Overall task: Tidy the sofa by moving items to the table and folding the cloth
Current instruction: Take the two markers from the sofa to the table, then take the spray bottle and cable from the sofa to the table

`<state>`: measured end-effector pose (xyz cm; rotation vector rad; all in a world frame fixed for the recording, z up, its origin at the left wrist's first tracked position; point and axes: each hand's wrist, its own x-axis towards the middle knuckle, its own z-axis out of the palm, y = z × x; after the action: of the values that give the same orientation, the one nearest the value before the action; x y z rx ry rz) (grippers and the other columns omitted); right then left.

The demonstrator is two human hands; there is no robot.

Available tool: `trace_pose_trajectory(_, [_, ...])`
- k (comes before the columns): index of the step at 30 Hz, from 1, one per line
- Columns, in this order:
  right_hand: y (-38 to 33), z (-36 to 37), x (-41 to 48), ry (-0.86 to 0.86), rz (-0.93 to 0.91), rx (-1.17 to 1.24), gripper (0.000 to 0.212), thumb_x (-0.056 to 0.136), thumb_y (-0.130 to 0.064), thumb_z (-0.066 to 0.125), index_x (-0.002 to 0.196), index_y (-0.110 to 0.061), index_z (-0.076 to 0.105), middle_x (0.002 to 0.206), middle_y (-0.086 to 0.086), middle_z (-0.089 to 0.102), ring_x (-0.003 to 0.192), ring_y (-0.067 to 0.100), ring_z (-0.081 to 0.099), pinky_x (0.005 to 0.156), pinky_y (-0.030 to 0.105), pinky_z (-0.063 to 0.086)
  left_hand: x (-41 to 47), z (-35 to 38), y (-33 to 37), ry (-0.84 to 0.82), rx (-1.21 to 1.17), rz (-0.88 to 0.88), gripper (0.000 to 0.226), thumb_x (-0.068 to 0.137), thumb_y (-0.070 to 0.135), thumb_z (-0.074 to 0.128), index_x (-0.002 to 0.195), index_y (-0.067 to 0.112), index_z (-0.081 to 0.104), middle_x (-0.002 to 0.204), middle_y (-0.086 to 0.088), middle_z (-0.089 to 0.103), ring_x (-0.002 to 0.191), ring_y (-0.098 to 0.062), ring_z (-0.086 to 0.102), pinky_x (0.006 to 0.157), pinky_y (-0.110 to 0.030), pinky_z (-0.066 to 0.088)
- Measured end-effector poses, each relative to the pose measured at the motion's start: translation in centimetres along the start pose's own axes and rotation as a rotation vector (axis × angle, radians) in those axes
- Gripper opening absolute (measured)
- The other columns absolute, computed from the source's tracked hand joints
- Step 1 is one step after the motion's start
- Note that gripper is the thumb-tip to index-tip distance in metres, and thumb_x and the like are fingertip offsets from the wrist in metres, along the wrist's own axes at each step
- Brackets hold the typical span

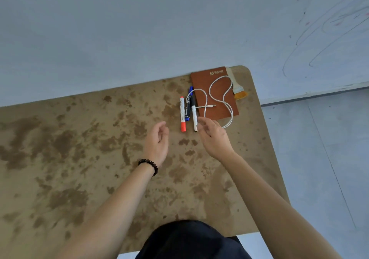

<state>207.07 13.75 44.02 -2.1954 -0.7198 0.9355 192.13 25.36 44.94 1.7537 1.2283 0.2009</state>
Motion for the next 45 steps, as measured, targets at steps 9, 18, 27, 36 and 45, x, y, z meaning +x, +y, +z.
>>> trace_pose_trajectory(9, [-0.3, 1.0, -14.3, -0.092, -0.112, 0.304, 0.028, 0.100, -0.036, 0.053, 0.127, -0.038, 0.057, 0.116, -0.019, 0.062, 0.105, -0.008, 0.058, 0.083, 0.010, 0.047, -21.0, -6.6, -1.8, 0.374, -0.224, -0.152, 0.031, 0.095, 0.036, 0.047, 0.126, 0.032, 0.054, 0.115, 0.016, 0.064, 0.107, 0.005, 0.058, 0.083, -0.007, 0.045])
trace_pose_trajectory(18, [-6.6, 9.8, -23.9, -0.563, -0.411, 0.051, 0.040, 0.096, -0.037, 0.057, 0.135, -0.032, 0.050, 0.118, -0.019, 0.058, 0.103, -0.006, 0.058, 0.080, 0.015, 0.050, -39.5, -11.7, -9.0, 0.917, -0.285, -0.291, 0.029, 0.095, 0.014, 0.055, 0.120, 0.030, 0.056, 0.104, 0.017, 0.065, 0.101, -0.005, 0.061, 0.079, -0.013, 0.049])
trace_pose_trajectory(27, [-11.4, 26.1, -42.1, -0.856, -0.811, -0.103, 0.046, 0.094, -0.029, 0.064, 0.130, -0.047, 0.043, 0.124, -0.025, 0.052, 0.111, -0.002, 0.055, 0.090, 0.027, 0.052, -62.3, -14.3, -21.7, 1.367, -0.437, -0.460, 0.036, 0.093, 0.015, 0.059, 0.126, 0.026, 0.053, 0.110, 0.010, 0.067, 0.102, 0.001, 0.061, 0.077, -0.007, 0.047])
trace_pose_trajectory(36, [-11.3, 41.7, -63.4, -1.194, -0.998, -0.290, 0.053, 0.094, -0.027, 0.065, 0.140, -0.040, 0.042, 0.131, -0.027, 0.049, 0.116, -0.006, 0.053, 0.093, 0.024, 0.050, -83.9, -16.8, -33.4, 1.742, -0.619, -0.709, 0.033, 0.094, 0.014, 0.060, 0.123, 0.029, 0.055, 0.110, 0.011, 0.066, 0.098, 0.008, 0.058, 0.075, -0.016, 0.043])
trace_pose_trajectory(45, [-14.4, 60.0, -73.3, -1.313, -1.032, -0.350, 0.049, 0.094, -0.029, 0.063, 0.138, -0.038, 0.045, 0.130, -0.026, 0.048, 0.118, -0.006, 0.052, 0.094, 0.023, 0.050, -91.5, -25.3, -46.8, 1.837, -0.683, -0.835, 0.036, 0.093, 0.019, 0.061, 0.127, 0.028, 0.056, 0.117, 0.013, 0.065, 0.100, 0.010, 0.058, 0.075, -0.014, 0.042])
